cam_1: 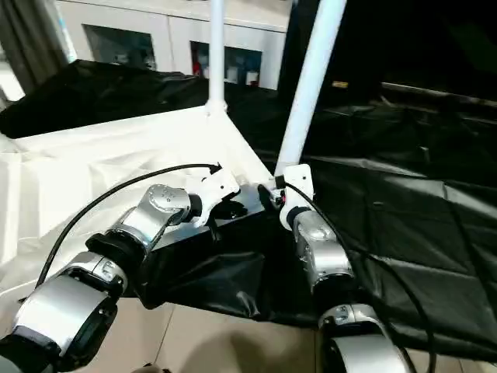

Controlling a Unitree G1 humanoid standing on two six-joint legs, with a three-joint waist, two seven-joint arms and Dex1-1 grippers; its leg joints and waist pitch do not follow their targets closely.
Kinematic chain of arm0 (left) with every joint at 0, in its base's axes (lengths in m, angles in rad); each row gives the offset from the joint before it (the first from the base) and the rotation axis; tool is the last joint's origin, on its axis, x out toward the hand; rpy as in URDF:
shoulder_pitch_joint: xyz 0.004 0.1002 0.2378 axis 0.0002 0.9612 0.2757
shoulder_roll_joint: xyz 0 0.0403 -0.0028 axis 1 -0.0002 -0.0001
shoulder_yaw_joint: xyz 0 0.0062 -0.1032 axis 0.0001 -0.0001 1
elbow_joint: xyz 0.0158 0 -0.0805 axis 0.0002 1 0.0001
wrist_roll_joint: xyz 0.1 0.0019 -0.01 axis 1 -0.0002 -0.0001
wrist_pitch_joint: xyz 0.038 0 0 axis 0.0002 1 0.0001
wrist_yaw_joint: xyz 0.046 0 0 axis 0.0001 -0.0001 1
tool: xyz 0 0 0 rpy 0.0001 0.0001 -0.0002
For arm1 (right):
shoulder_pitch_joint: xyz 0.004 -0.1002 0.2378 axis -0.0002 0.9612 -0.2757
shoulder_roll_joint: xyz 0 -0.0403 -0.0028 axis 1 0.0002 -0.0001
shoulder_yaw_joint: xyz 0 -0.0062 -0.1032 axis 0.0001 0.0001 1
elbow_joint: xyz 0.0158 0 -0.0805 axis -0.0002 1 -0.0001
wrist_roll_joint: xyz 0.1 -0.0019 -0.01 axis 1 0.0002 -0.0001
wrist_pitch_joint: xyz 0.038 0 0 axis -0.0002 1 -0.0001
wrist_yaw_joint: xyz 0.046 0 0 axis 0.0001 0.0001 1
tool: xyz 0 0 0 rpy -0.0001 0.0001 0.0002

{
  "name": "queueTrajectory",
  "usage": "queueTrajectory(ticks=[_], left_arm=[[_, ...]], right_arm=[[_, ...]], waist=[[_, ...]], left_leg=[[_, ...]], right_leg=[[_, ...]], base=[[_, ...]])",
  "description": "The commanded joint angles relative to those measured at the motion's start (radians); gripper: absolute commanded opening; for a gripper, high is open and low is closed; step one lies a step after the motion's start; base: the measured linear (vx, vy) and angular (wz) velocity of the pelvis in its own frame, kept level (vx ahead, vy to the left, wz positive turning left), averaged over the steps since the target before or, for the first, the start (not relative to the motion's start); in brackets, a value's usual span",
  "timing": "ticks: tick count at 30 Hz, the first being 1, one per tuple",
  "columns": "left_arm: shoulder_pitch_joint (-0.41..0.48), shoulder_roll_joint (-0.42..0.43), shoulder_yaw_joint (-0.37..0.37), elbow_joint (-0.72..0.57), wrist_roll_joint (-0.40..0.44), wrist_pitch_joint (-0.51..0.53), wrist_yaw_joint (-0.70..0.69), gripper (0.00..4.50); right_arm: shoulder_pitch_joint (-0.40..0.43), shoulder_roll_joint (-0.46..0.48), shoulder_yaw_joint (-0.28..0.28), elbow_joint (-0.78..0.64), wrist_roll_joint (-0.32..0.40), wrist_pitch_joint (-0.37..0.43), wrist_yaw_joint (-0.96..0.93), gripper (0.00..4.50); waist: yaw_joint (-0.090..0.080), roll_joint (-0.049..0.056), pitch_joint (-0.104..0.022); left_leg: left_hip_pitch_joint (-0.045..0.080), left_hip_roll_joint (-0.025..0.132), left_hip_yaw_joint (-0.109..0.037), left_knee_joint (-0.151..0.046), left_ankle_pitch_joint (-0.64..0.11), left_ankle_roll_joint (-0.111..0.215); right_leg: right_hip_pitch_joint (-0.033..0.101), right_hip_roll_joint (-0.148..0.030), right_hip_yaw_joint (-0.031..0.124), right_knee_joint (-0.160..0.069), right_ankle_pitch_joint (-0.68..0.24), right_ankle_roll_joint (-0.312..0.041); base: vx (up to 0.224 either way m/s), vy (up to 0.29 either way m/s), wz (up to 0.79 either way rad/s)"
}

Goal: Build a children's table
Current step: Rotate leg to tighten

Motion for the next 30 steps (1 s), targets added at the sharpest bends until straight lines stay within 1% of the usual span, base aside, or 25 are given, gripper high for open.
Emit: queueTrajectory(ticks=[1,2,3,4,5,6,7,8,9,10,11,12,13,14,15,16,18,19,20,21,22,24,26,29,30], left_arm=[[0.027,0.005,-0.060,0.040,0.028,-0.013,-0.080,0.00],[0.033,0.049,-0.059,0.028,0.019,-0.047,-0.157,0.00],[0.037,0.067,-0.059,0.021,0.014,-0.062,-0.195,0.00],[0.043,0.084,-0.059,0.011,0.006,-0.077,-0.236,0.00],[0.043,0.084,-0.059,0.011,0.006,-0.077,-0.236,0.00],[0.048,0.096,-0.060,0.002,0.002,-0.081,-0.268,0.00],[0.048,0.096,-0.060,0.002,0.002,-0.081,-0.268,0.00],[0.052,0.107,-0.062,-0.004,-0.002,-0.085,-0.294,0.00],[0.059,0.121,-0.063,-0.017,-0.009,-0.086,-0.331,0.00],[0.059,0.123,-0.064,-0.019,-0.009,-0.086,-0.334,0.00],[0.076,0.145,-0.066,-0.050,-0.026,-0.081,-0.395,0.00],[0.076,0.145,-0.066,-0.050,-0.027,-0.080,-0.395,0.00],[0.082,0.151,-0.065,-0.060,-0.035,-0.076,-0.414,0.00],[0.084,0.155,-0.063,-0.064,-0.040,-0.076,-0.425,0.00],[0.084,0.157,-0.059,-0.061,-0.043,-0.078,-0.425,0.00],[0.085,0.158,-0.059,-0.060,-0.043,-0.079,-0.426,0.00],[0.086,0.159,-0.053,-0.057,-0.044,-0.081,-0.428,0.00],[0.086,0.160,-0.051,-0.056,-0.045,-0.081,-0.428,0.00],[0.087,0.161,-0.051,-0.057,-0.047,-0.080,-0.429,0.00],[0.090,0.164,-0.050,-0.063,-0.051,-0.074,-0.431,0.00],[0.091,0.165,-0.049,-0.066,-0.052,-0.072,-0.431,0.00],[0.097,0.168,-0.046,-0.078,-0.057,-0.063,-0.433,0.00],[0.103,0.168,-0.042,-0.085,-0.066,-0.054,-0.437,0.00],[0.106,0.164,-0.036,-0.082,-0.067,-0.050,-0.417,0.00],[0.104,0.157,-0.033,-0.075,-0.062,-0.048,-0.388,0.00]], right_arm=[[0.018,-0.021,0.065,-0.049,-0.023,-0.018,0.092,3.91],[0.044,-0.082,0.077,-0.086,-0.020,-0.024,0.184,3.91],[0.054,-0.106,0.079,-0.102,-0.015,-0.026,0.229,3.91],[0.066,-0.128,0.081,-0.123,-0.002,-0.019,0.282,3.91],[0.066,-0.128,0.081,-0.123,-0.002,-0.019,0.282,3.91],[0.076,-0.146,0.084,-0.140,0.009,-0.016,0.328,3.91],[0.076,-0.146,0.084,-0.140,0.009,-0.016,0.328,3.91],[0.084,-0.163,0.091,-0.153,0.016,-0.015,0.369,3.91],[0.093,-0.186,0.105,-0.166,0.025,-0.013,0.428,3.91],[0.094,-0.188,0.106,-0.168,0.026,-0.012,0.433,3.91],[0.111,-0.223,0.126,-0.194,0.047,-0.004,0.521,3.91],[0.111,-0.223,0.126,-0.194,0.047,-0.004,0.522,3.75],[0.113,-0.231,0.128,-0.198,0.055,0.002,0.543,3.75],[0.114,-0.235,0.126,-0.203,0.065,0.012,0.563,3.65],[0.114,-0.238,0.125,-0.206,0.071,0.021,0.584,3.58],[0.114,-0.237,0.125,-0.207,0.072,0.022,0.587,3.55],[0.115,-0.230,0.124,-0.207,0.073,0.030,0.597,3.32],[0.114,-0.228,0.125,-0.207,0.075,0.032,0.599,3.32],[0.115,-0.225,0.124,-0.209,0.081,0.036,0.602,3.14],[0.120,-0.222,0.123,-0.217,0.095,0.046,0.608,3.02],[0.121,-0.222,0.123,-0.221,0.099,0.049,0.610,3.02],[0.133,-0.214,0.121,-0.237,0.114,0.066,0.620,2.84],[0.147,-0.204,0.120,-0.247,0.119,0.073,0.620,2.77],[0.159,-0.177,0.102,-0.246,0.133,0.091,0.592,2.73],[0.159,-0.164,0.091,-0.236,0.135,0.097,0.564,2.72]], waist=[[-0.003,0.002,-0.046],[0.001,-0.002,-0.045],[0.003,-0.003,-0.046],[0.000,-0.006,-0.045],[0.002,-0.004,-0.046],[-0.001,-0.004,-0.047],[-0.001,-0.004,-0.047],[-0.003,-0.003,-0.045],[-0.004,-0.003,-0.045],[-0.006,-0.012,-0.045],[-0.002,-0.012,-0.044],[-0.002,-0.012,-0.043],[-0.003,-0.013,-0.044],[-0.004,-0.017,-0.044],[-0.002,-0.019,-0.044],[-0.002,-0.018,-0.044],[-0.002,-0.017,-0.044],[-0.001,-0.018,-0.044],[-0.001,-0.017,-0.044],[-0.001,-0.018,-0.044],[0.000,-0.021,-0.044],[0.002,-0.021,-0.043],[0.002,-0.020,-0.044],[0.001,-0.020,-0.044],[0.000,-0.021,-0.043]], left_leg=[[0.012,0.016,0.002,-0.061,-0.219,0.022],[0.010,0.014,0.002,-0.060,-0.200,0.039],[0.011,0.016,0.003,-0.059,-0.194,0.047],[0.007,0.015,0.002,-0.058,-0.183,0.060],[0.008,0.015,0.002,-0.057,-0.184,0.065],[0.010,0.018,0.003,-0.057,-0.189,0.071],[0.010,0.018,0.003,-0.057,-0.189,0.071],[0.011,0.020,0.003,-0.058,-0.193,0.071],[0.013,0.022,0.003,-0.058,-0.206,0.069],[0.012,0.022,0.004,-0.058,-0.209,0.070],[0.012,0.023,0.004,-0.058,-0.212,0.075],[0.013,0.025,0.006,-0.057,-0.206,0.085],[0.013,0.026,0.006,-0.057,-0.205,0.085],[0.013,0.026,0.007,-0.057,-0.203,0.085],[0.014,0.025,0.008,-0.056,-0.199,0.087],[0.014,0.026,0.009,-0.055,-0.196,0.089],[0.015,0.025,0.010,-0.054,-0.187,0.088],[0.015,0.025,0.010,-0.054,-0.185,0.087],[0.015,0.025,0.010,-0.054,-0.185,0.087],[0.014,0.025,0.010,-0.053,-0.184,0.085],[0.015,0.026,0.010,-0.054,-0.183,0.086],[0.014,0.026,0.010,-0.053,-0.177,0.089],[0.015,0.025,0.010,-0.053,-0.169,0.089],[0.015,0.025,0.010,-0.053,-0.167,0.089],[0.016,0.025,0.010,-0.054,-0.179,0.084]], right_leg=[[0.027,-0.020,0.021,-0.059,-0.067,-0.207],[0.032,-0.019,0.019,-0.059,-0.045,-0.205],[0.034,-0.021,0.020,-0.058,-0.035,-0.205],[0.036,-0.021,0.020,-0.055,-0.020,-0.210],[0.036,-0.021,0.019,-0.054,-0.018,-0.215],[0.034,-0.022,0.020,-0.053,-0.016,-0.232],[0.034,-0.022,0.020,-0.053,-0.016,-0.232],[0.031,-0.022,0.020,-0.052,-0.023,-0.241],[0.031,-0.022,0.020,-0.052,-0.035,-0.248],[0.031,-0.021,0.020,-0.053,-0.042,-0.249],[0.034,-0.023,0.020,-0.051,-0.052,-0.251],[0.030,-0.025,0.022,-0.051,-0.043,-0.257],[0.030,-0.024,0.022,-0.050,-0.038,-0.260],[0.029,-0.023,0.022,-0.049,-0.035,-0.262],[0.030,-0.023,0.022,-0.047,-0.031,-0.263],[0.029,-0.024,0.022,-0.047,-0.029,-0.266],[0.028,-0.025,0.023,-0.047,-0.024,-0.269],[0.029,-0.025,0.023,-0.046,-0.025,-0.269],[0.029,-0.025,0.023,-0.047,-0.026,-0.270],[0.030,-0.025,0.023,-0.046,-0.027,-0.269],[0.030,-0.025,0.023,-0.046,-0.031,-0.269],[0.030,-0.026,0.023,-0.045,-0.028,-0.268],[0.029,-0.025,0.022,-0.044,-0.025,-0.266],[0.028,-0.025,0.023,-0.044,-0.020,-0.266],[0.028,-0.025,0.023,-0.046,-0.035,-0.266]], base=[[0.000,0.000,0.00],[0.000,0.000,0.00],[0.000,0.000,0.00],[0.000,0.000,0.00],[0.000,0.000,0.00],[0.000,0.000,0.00],[0.000,0.000,0.00],[0.000,0.000,0.00],[0.000,0.000,0.00],[0.000,0.000,0.00],[0.000,0.000,0.00],[0.000,0.000,0.00],[0.000,0.000,0.00],[0.000,0.000,0.00],[0.000,0.000,0.00],[0.000,0.000,0.00],[0.000,0.000,0.00],[0.000,0.000,0.00],[0.000,0.000,0.00],[0.000,0.000,0.00],[0.000,0.000,0.00],[0.000,0.000,0.00],[0.000,0.000,0.00],[0.000,0.000,0.00],[0.000,0.000,0.00]])
